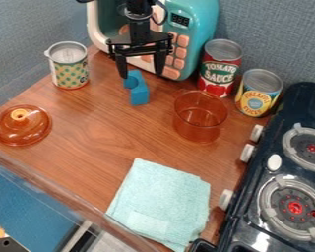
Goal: Move the blue cloth in between the blue object and the orange lid
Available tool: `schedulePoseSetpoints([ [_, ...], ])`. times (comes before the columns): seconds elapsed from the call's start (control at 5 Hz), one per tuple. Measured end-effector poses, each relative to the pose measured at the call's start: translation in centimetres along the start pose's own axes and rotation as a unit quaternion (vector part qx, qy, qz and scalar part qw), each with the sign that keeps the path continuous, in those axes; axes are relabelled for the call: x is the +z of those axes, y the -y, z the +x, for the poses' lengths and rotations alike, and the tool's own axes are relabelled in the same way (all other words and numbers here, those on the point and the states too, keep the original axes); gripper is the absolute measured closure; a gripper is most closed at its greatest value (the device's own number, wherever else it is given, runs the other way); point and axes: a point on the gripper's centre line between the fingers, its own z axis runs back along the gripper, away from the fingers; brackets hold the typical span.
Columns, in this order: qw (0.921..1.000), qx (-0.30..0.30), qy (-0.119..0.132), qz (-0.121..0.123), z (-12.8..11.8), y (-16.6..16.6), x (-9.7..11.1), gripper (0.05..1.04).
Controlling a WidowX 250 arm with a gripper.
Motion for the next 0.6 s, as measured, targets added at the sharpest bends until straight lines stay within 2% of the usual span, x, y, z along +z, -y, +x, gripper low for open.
schedulePoseSetpoints([
  [0.2,0.9998,0.0,-0.017,0.006,-0.6,-0.2,-1.4,0.083],
  [0.4,0.9992,-0.012,-0.037,-0.009,-2.3,-0.4,-2.2,0.083],
  [0.6,0.9997,-0.018,-0.012,-0.009,-2.4,-0.4,0.0,0.083],
])
